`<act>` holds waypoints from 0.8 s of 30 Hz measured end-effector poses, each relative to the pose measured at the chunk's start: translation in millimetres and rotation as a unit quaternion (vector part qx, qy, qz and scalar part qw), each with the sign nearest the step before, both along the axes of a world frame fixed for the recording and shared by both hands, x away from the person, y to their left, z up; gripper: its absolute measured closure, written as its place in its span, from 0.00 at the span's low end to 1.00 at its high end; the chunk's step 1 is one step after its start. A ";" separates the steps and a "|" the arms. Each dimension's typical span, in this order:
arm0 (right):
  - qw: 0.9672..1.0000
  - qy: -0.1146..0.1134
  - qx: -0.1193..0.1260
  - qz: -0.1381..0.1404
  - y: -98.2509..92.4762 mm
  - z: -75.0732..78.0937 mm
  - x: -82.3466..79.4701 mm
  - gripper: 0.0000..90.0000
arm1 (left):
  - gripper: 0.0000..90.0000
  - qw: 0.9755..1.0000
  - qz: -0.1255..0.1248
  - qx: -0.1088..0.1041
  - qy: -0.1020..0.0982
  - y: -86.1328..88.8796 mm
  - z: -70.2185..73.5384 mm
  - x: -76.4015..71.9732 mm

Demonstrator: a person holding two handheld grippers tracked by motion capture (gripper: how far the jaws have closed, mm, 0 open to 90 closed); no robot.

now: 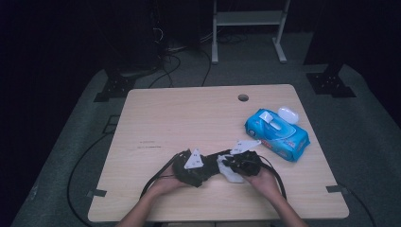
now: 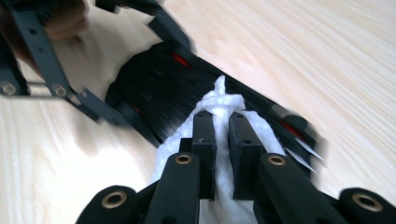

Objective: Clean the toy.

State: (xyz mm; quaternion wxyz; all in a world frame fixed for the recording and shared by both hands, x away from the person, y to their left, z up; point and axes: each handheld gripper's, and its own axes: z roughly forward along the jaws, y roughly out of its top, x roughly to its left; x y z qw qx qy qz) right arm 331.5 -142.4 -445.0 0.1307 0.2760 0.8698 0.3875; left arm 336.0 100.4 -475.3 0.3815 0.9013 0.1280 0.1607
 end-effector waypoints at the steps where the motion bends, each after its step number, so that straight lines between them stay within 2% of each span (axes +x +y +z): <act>1: 1.000 0.002 -0.002 -0.005 -6.4 -0.3 0.2 0.91 | 0.26 1.000 0.001 -0.003 0.002 0.6 -0.3 0.6; 4: 1.000 0.015 0.012 -0.014 -14.7 -1.7 0.3 0.91 | 0.26 1.000 0.000 -0.004 0.004 1.1 -0.2 1.1; 5: 1.000 0.013 0.013 -0.014 -14.7 -2.2 0.4 0.91 | 0.26 1.000 0.002 -0.006 0.005 1.4 -0.2 1.2; 8: 1.000 0.005 0.008 -0.014 -11.9 -2.6 -0.9 0.91 | 0.25 1.000 0.007 -0.014 0.019 5.5 0.6 3.0; 11: 1.000 0.006 0.009 -0.013 -12.0 -2.8 -1.3 0.91 | 0.21 0.999 0.012 -0.031 0.041 12.1 2.0 6.2; 16: 1.000 0.002 0.008 -0.016 -11.7 -3.3 -2.1 0.91 | 0.20 0.997 0.010 -0.042 0.070 19.3 3.9 9.2; 22: 1.000 -0.005 0.003 -0.011 -10.8 -3.4 -5.0 0.91 | 0.20 0.992 0.028 -0.072 0.097 23.8 4.8 13.6; 24: 1.000 -0.005 0.004 -0.011 -11.0 -3.6 -5.5 0.91 | 0.20 0.989 0.036 -0.082 0.116 25.7 4.2 16.4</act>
